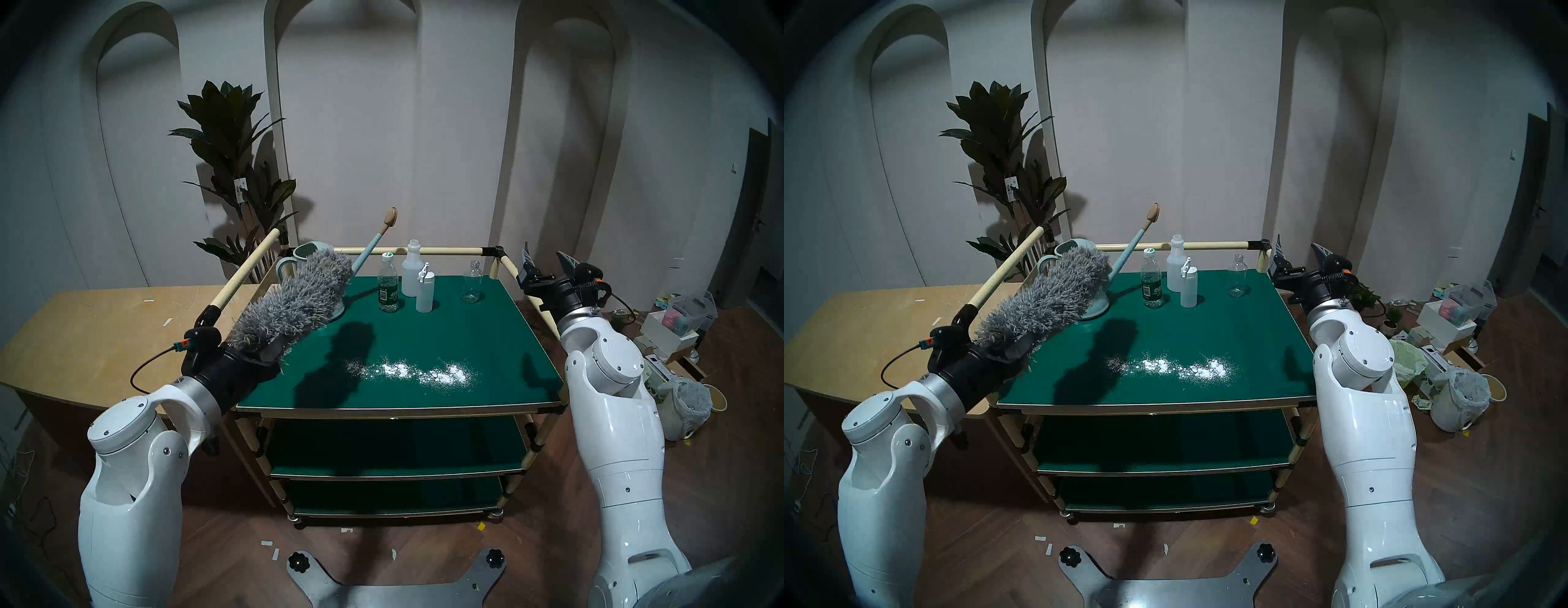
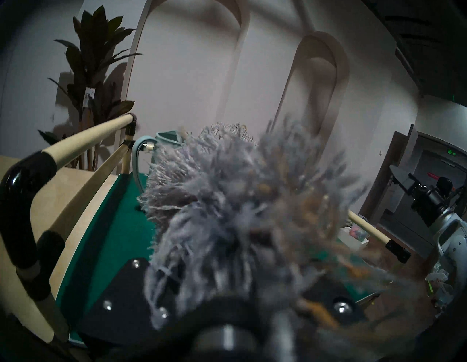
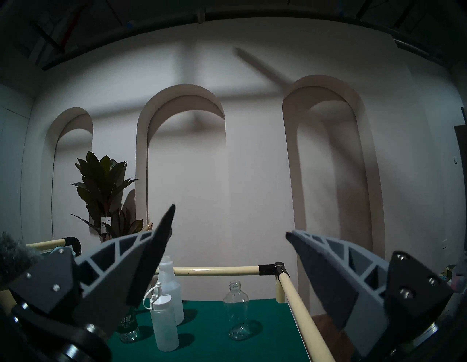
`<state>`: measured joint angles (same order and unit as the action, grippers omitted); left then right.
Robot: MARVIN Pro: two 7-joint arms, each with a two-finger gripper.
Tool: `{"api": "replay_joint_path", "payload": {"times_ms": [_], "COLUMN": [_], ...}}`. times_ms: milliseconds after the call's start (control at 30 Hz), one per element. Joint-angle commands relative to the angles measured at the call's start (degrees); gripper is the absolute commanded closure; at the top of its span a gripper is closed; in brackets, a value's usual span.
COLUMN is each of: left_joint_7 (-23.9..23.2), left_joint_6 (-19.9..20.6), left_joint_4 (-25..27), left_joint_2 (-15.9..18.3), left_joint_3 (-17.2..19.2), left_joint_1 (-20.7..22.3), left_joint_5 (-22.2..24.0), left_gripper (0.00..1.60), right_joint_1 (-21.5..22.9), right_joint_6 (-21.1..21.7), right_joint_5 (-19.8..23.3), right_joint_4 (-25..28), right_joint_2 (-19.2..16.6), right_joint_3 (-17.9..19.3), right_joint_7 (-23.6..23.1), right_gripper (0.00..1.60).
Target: Dust the shelf with the duster
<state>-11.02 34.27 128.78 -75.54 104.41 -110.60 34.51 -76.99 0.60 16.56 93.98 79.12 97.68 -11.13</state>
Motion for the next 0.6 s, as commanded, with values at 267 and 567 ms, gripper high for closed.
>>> {"api": "replay_joint_path", "payload": {"times_ms": [267, 567], "left_joint_7": [12.1, 20.9], "left_joint_6": [1.1, -0.7], "left_joint_4": [7.8, 3.6], "left_joint_2": [-2.9, -4.0], "left_joint_3": [-8.3, -14.9], "left_joint_1": [-7.5, -10.3], "left_joint_5": [-10.4, -19.6], "left_gripper": [1.60, 1.60], "right_joint_1": [11.3, 14.0], "right_joint_6": [1.2, 3.0], "right_joint_5": [-0.5, -0.9], "right_joint_4": [-2.9, -6.6], "right_joint_2": [-1.9, -3.7], "right_joint_3": [-0.5, 1.6], "right_joint_7": [2.1, 3.9], "right_gripper": [0.00, 0.00]}}
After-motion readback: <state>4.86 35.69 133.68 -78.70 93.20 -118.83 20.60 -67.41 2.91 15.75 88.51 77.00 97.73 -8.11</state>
